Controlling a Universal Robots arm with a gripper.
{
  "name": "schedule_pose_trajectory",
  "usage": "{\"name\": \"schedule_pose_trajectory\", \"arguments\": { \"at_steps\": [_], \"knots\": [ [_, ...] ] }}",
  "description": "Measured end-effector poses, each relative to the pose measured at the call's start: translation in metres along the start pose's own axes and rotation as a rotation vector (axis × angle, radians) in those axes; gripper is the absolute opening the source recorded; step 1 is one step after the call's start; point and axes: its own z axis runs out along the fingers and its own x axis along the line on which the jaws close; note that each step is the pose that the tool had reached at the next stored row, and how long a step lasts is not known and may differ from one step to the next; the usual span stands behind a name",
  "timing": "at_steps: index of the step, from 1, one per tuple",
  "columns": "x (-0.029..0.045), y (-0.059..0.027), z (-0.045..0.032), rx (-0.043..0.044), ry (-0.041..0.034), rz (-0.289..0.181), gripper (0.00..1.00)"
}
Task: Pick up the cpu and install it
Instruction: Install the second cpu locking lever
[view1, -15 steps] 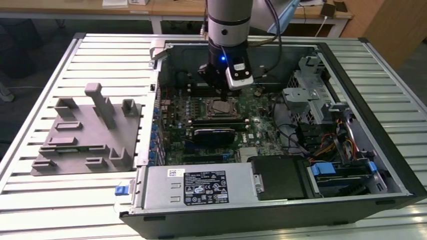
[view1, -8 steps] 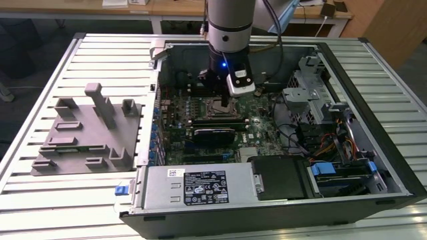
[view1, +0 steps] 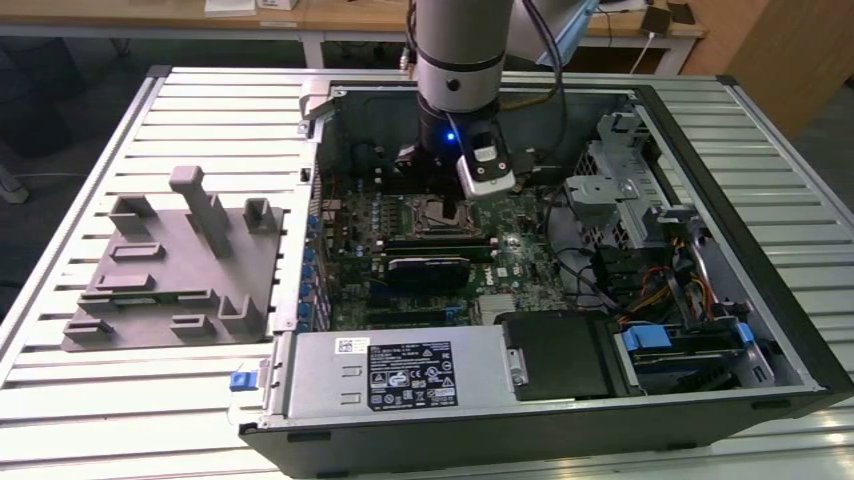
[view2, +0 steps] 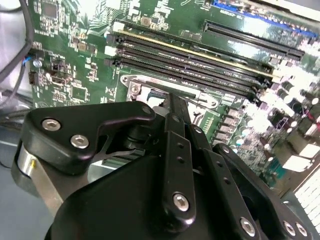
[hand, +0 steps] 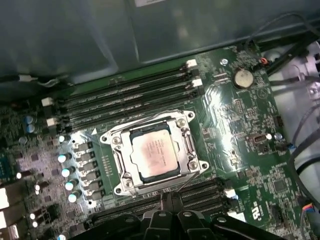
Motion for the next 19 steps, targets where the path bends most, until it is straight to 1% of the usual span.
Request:
{"name": "schedule_pose_trajectory", "arguments": {
  "at_steps": [5, 9, 13, 19],
  "knots": [
    [0.0001, -0.0002, 0.0028, -0.0034, 0.0045, -0.087, 0.11],
    [0.0002, -0.0006, 0.0045, -0.0054, 0.0071, -0.138, 0.11],
    [0.0008, -0.0033, 0.0064, -0.0065, 0.0084, -0.165, 0.11],
    [0.0076, -0.0086, 0.01, -0.0074, 0.0095, -0.186, 0.11]
  ]
}}
